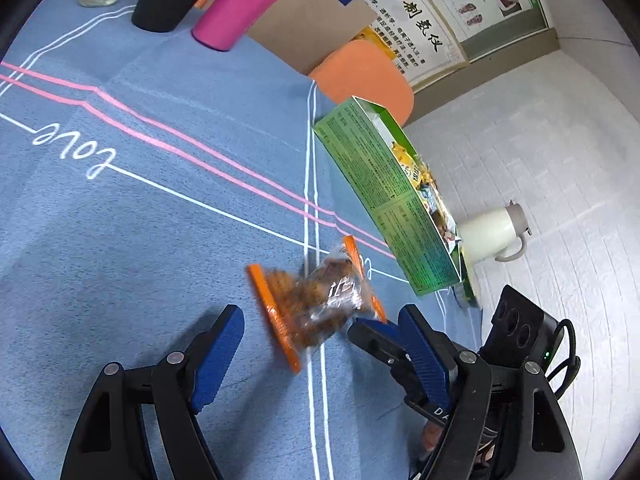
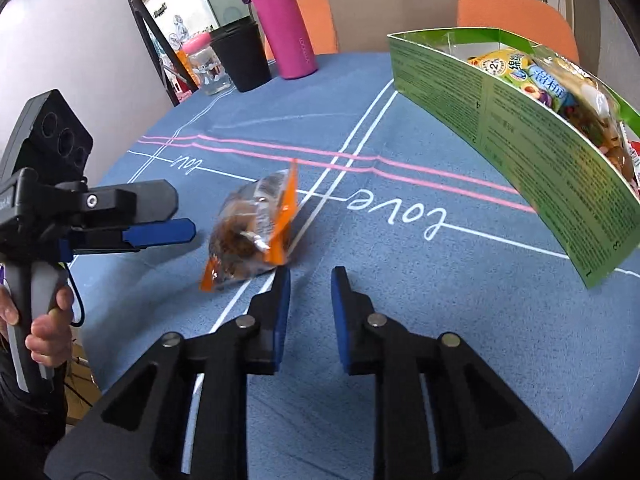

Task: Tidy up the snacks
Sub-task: 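Grasp the orange-ended brown snack packet with the right gripper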

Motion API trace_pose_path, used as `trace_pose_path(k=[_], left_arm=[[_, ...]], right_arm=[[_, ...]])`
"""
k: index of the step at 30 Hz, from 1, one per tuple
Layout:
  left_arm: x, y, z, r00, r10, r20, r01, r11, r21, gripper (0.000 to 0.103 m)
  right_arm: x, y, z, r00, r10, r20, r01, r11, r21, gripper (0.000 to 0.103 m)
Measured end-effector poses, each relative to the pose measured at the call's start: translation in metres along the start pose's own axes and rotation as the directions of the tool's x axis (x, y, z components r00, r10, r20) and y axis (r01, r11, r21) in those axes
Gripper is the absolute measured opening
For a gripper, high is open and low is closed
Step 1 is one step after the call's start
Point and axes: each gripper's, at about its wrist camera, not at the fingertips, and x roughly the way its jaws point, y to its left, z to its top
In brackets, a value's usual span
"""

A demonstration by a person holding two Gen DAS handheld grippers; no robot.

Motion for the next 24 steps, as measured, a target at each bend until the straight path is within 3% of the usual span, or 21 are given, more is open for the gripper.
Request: trace_pose_path(k=[1,3,5,14,15,17,24], left_arm=[[0.002,-0.002,0.001,1.0,0.0,-0.001,0.0,1.0,0.005,0.081],[0.004,-0.005,0.002,1.0,0.001,-0.001,-0.001,1.0,0.015,0.081],[0.005,-0.006,0.003,1.0,0.004,-0.002,-0.004,1.0,0.017,0.081],[0.005,0.004,0.005,1.0,0.02,-0.009,-0.02,0.999,-0.029,0.081],[0.004,0.005,0.006,1.0,0.021,-0.007,-0.021,0.999,-0.031,0.081],[0.001,0.006,0.005,1.0,0.022,-0.002,-0.022,0.999,-0.032,0.081],[0.011,0.002,0.009,1.0,0.001,-0.011,-0.001,1.0,-0.025,0.081]], right_arm=[[-0.002,0.0,0.001,1.0,0.0,0.007,0.0,1.0,-0.006,0.024],[-0.01,0.003,0.003,1.0,0.019,0.02,-0.019,0.999,-0.028,0.048],[-0.017,0.009,0.005,0.999,0.024,0.048,-0.022,0.998,-0.059,0.054],[0.002,0.027,0.023,0.997,0.067,0.049,-0.061,0.99,-0.124,0.057],[0.008,0.026,0.024,0.997,0.072,0.036,-0.067,0.991,-0.115,0.055],[0.018,0.017,0.022,0.995,0.095,-0.007,-0.096,0.993,-0.07,0.04],[0.015,0.016,0.019,0.997,0.083,0.004,-0.082,0.994,-0.073,0.04]])
